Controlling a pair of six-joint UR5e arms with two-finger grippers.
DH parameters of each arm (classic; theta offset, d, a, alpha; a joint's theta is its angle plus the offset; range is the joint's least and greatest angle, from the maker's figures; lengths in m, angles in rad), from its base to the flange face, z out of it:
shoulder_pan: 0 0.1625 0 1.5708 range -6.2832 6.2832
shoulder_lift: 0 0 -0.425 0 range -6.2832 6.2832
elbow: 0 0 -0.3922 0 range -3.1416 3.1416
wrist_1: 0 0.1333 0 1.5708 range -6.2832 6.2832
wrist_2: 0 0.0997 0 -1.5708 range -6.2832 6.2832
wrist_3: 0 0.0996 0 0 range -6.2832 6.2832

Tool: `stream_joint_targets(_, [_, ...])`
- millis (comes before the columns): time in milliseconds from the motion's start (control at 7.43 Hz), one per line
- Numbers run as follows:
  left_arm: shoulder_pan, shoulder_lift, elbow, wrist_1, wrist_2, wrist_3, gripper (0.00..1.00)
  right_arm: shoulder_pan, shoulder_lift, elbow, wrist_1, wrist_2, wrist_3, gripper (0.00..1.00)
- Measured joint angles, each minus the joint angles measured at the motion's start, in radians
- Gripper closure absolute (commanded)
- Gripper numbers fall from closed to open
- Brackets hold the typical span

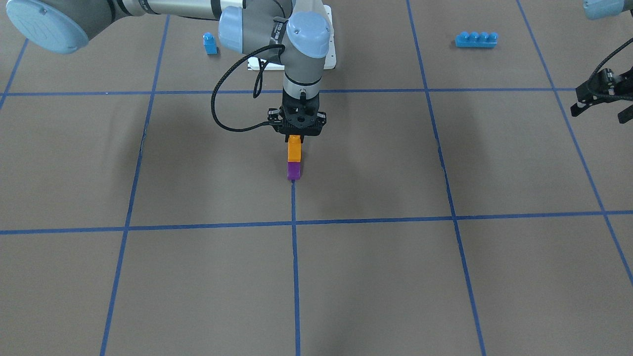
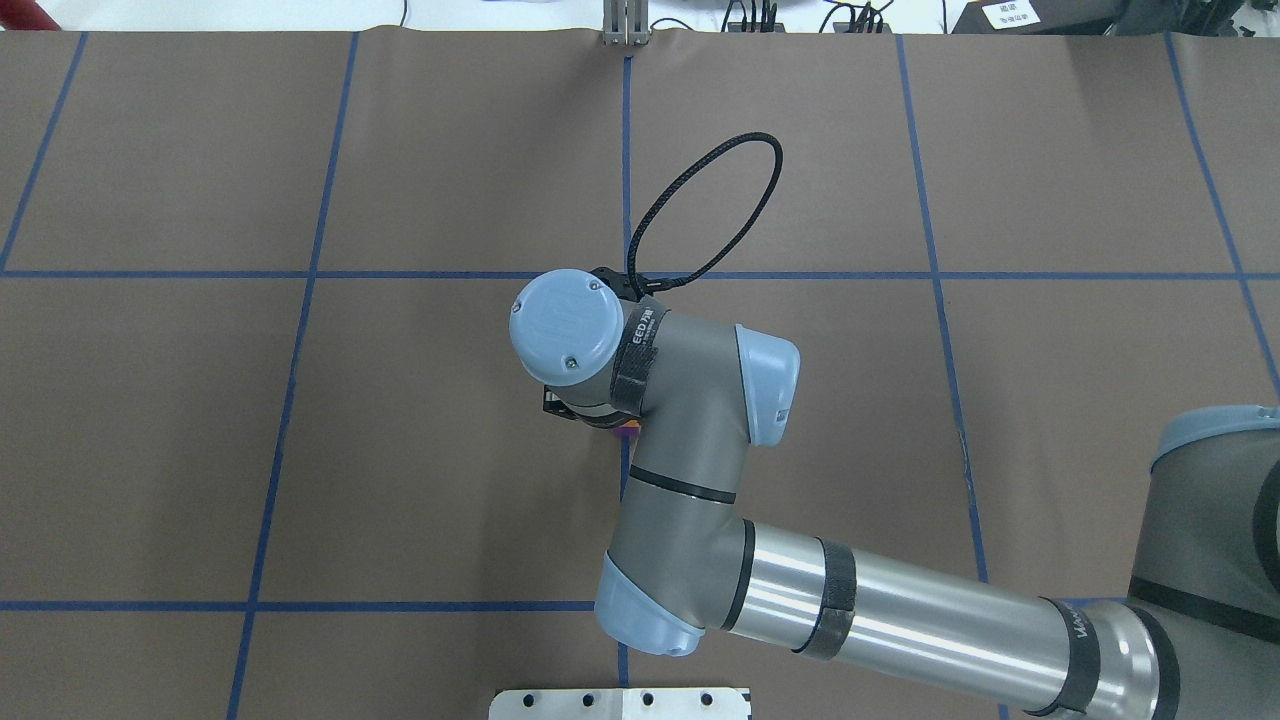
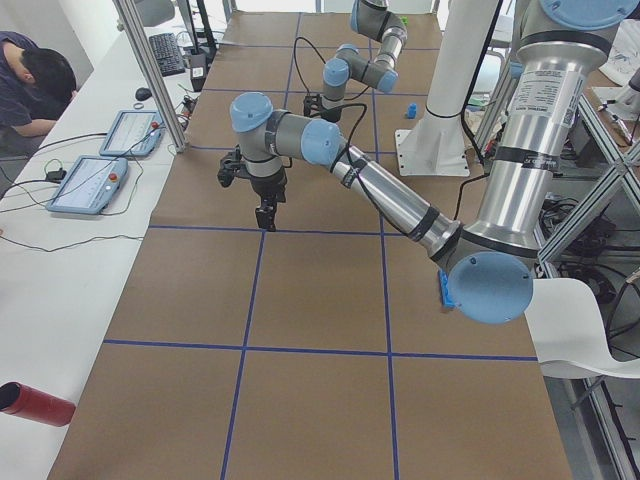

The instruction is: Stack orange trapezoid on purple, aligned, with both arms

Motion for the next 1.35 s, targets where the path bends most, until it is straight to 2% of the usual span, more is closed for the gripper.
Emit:
stream_joint_targets(538, [0.000, 0.000, -0.001, 0.000, 0.000, 0.000, 0.00, 0.039, 0.010, 0.025, -0.005, 0.030, -0.003, 0.00])
stream_joint_targets(942, [-0.001, 0.026, 0.008, -0.024, 0.011, 0.025, 0.00, 0.211, -0.017, 0.100, -0.053, 0.189, -0.138, 0.00])
stream_joint_targets(1076, [-0.004, 0.060, 0.019, -0.069, 0.013, 0.045, 0.00, 0.281, -0.076, 0.153, -0.083, 0.238, -0.247, 0.00])
stream_joint_targets(1345, [-0.022, 0.153, 0.041, -0.175, 0.014, 0.066, 0.00, 0.465, -0.265, 0.266, -0.100, 0.360, -0.526, 0.00])
